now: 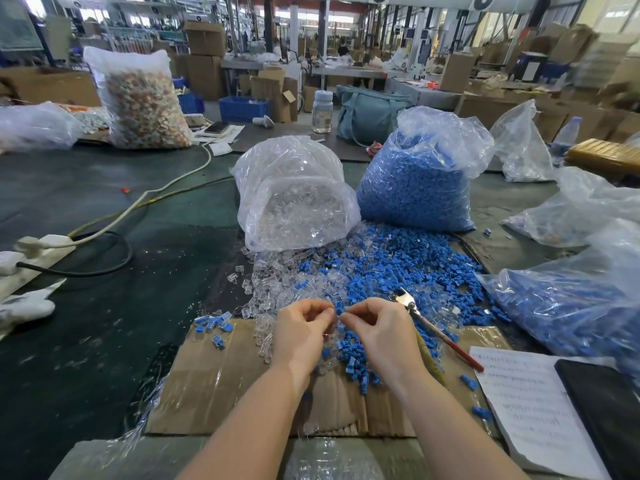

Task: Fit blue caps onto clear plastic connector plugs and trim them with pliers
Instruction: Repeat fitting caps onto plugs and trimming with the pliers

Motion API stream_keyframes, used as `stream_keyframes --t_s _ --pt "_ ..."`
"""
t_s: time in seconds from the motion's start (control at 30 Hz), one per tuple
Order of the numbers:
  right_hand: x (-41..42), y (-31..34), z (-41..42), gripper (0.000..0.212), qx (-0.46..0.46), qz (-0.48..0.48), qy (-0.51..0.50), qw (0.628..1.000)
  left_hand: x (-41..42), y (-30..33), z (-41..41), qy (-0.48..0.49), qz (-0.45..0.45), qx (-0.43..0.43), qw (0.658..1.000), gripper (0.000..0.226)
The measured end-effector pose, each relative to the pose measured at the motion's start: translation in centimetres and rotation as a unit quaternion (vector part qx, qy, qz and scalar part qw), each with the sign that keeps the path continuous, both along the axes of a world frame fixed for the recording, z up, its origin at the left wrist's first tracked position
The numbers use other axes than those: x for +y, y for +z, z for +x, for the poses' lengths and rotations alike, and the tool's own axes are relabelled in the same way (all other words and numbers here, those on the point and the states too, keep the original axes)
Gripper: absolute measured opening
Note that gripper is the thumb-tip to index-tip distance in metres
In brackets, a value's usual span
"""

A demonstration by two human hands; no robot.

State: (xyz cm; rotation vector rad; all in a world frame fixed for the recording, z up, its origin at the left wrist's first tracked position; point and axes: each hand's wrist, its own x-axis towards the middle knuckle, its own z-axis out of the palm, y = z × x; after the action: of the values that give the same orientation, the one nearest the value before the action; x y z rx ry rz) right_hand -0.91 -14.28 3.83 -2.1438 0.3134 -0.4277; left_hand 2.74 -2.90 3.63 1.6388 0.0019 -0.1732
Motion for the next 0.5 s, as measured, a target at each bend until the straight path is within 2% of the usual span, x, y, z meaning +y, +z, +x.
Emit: stream_keyframes --t_s 0.2,0.5 --pt "-0.27 0.47 -0.5 0.029 -0.029 -0.002 0.07 0.997 0.12 0.29 0.06 -0.011 -0.023 0.022 0.999 0.013" --pt "-0.46 0.43 -0.53 0.017 -0.053 -0.06 0.077 0.994 0.0 0.15 -0.14 -0.029 -0.026 0.027 0.999 0.013"
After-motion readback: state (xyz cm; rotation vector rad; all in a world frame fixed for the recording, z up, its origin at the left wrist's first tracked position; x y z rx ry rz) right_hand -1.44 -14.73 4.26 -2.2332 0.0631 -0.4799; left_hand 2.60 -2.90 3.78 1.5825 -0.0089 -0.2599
